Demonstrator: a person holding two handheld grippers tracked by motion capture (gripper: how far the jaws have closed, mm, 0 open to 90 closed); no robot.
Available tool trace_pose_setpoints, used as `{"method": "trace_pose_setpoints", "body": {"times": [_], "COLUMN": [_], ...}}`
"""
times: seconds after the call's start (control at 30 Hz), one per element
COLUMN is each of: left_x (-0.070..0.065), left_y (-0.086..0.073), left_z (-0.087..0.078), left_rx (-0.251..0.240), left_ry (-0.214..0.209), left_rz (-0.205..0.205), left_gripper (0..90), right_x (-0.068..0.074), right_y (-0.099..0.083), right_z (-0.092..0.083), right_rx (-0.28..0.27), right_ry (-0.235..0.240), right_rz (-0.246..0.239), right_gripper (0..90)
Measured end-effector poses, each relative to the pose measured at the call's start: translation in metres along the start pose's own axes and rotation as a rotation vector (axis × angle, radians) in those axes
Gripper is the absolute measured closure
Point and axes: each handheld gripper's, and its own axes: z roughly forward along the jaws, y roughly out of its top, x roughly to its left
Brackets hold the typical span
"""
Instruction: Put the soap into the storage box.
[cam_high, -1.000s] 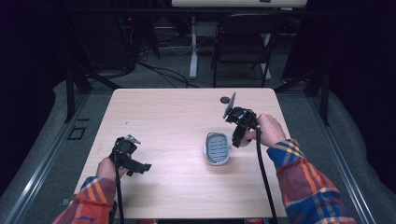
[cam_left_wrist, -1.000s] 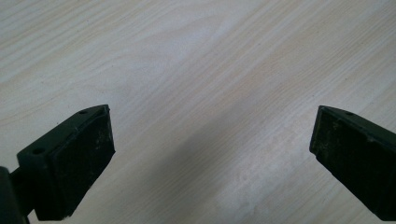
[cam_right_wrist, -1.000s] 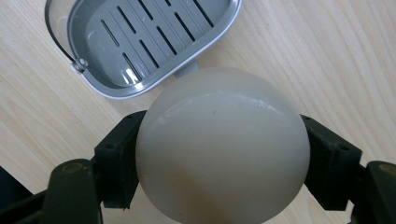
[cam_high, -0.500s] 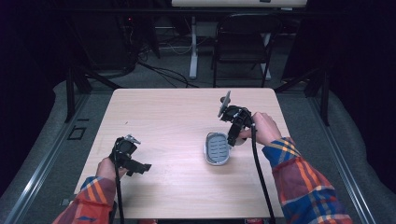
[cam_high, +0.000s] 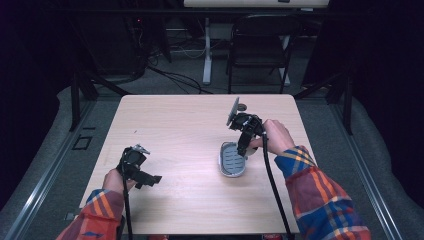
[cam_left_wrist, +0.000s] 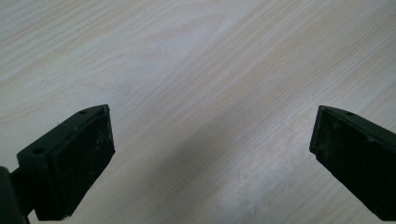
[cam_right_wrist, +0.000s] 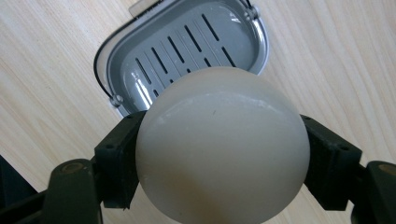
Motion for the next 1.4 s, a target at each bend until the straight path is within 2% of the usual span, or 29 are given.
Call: {"method": "trace_pose_setpoints", "body": {"times": [0.33,0.63,0.93,1.4], "left_x": [0.0,0.0,0.0,0.0], "left_y": [0.0,0.0,0.0,0.0], "left_z": [0.0,0.0,0.0,0.0], "left_rx": [0.001,-0.001,-0.002,-0.001], "left_ry": [0.0,0.0,-0.001,0.001], "left_rz": [0.002,0.001,0.001,0.002], "left_gripper": [0.0,0.0,0.0,0.0], "right_x": [0.006,0.011,0.013,0.014], "right_y": [0.013,0.023,0.028,0.032], "right_z": [0.007,0.023,0.039,0.052], "right_rx": [0.003,0.016,0.026,0.049], "right_ry": [0.012,0.033,0.047,0.043], "right_rz": [-0.025,-0.042,-0.042,-0.054], "right_gripper": [24.5,24.5,24.5,24.4]}}
